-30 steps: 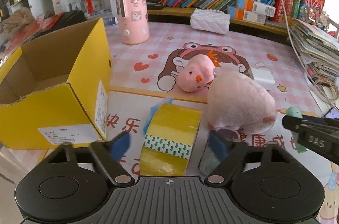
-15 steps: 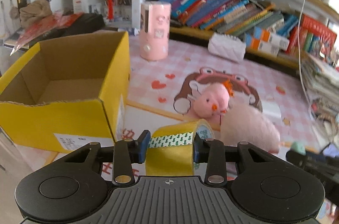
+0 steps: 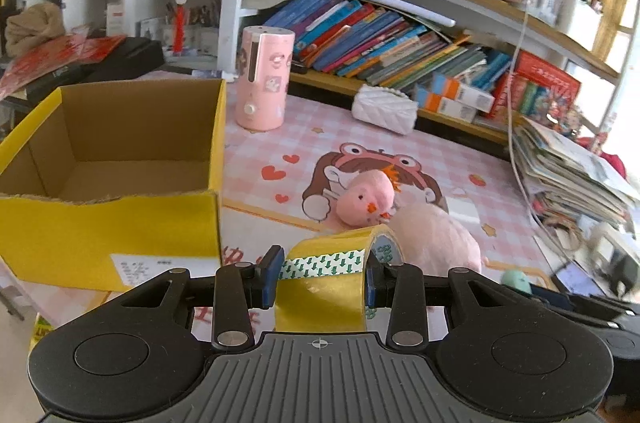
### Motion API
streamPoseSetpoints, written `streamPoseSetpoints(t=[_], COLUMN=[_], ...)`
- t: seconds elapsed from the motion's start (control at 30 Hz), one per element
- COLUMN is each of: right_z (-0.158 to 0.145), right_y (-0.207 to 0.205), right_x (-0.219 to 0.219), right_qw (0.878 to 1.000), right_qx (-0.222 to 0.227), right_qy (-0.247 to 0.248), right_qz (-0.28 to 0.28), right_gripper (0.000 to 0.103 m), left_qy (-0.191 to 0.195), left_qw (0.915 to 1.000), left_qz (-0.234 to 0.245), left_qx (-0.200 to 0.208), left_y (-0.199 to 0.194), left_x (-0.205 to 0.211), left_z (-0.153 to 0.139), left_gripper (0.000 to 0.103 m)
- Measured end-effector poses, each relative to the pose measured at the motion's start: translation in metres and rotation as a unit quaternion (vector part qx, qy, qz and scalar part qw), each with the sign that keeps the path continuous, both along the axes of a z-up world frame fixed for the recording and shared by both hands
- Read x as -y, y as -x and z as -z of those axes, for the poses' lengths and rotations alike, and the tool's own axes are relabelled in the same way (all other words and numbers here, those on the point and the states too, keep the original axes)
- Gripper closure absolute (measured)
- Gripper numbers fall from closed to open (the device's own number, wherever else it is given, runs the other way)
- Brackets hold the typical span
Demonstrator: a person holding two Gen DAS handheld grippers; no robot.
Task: Organize objects
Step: 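Carry the tape roll and green eraser with both tools over the yellow box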
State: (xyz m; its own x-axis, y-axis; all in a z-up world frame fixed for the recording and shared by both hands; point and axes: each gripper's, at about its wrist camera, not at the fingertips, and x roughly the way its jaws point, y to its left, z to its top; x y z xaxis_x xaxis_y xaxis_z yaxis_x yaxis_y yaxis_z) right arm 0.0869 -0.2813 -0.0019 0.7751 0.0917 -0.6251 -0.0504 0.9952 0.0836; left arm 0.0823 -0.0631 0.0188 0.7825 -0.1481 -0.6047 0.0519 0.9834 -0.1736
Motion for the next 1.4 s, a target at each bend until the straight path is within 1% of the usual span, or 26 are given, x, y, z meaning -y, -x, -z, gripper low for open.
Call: streamPoseSetpoints(t=[0.17, 0.5, 0.73, 1.07, 1.4], right_z=[-0.003, -0.002, 0.004, 0.006, 0.001], right_y=[0.018, 0.054, 0.072, 0.090, 0.102], right_x=[-0.031, -0.118, -0.169, -0.220, -0.250], right_qw=[1.000, 0.999, 0.998, 0.996, 0.995], right_qx=[-0.001, -0.011, -0.019, -0.015, -0.008], right_qy=[0.002, 0.002, -0.005, -0.010, -0.006], right_qz=[-0.002, -0.046, -0.066, -0.087, -0.098], right_gripper=[0.080, 0.080, 0.080, 0.080, 0.080], left_qy=[0.008, 0.010, 0.003, 0.001, 0.010], left_qw=[0.9999, 0.9998, 0.9993, 0.9985, 0.9979], left_qz=[0.009, -0.018, -0.035, -0.055, -0.064], left_qx=[-0.001, -0.006, -0.009, -0.004, 0.006], left_y=[0.023, 0.063, 0.085, 0.105, 0.118], left_x=[-0.030, -0.110, -0.156, -0.201, -0.228], left_z=[0.000, -0.001, 0.000, -0.001, -0.004], left_gripper=[0.066, 0.066, 0.066, 0.066, 0.066])
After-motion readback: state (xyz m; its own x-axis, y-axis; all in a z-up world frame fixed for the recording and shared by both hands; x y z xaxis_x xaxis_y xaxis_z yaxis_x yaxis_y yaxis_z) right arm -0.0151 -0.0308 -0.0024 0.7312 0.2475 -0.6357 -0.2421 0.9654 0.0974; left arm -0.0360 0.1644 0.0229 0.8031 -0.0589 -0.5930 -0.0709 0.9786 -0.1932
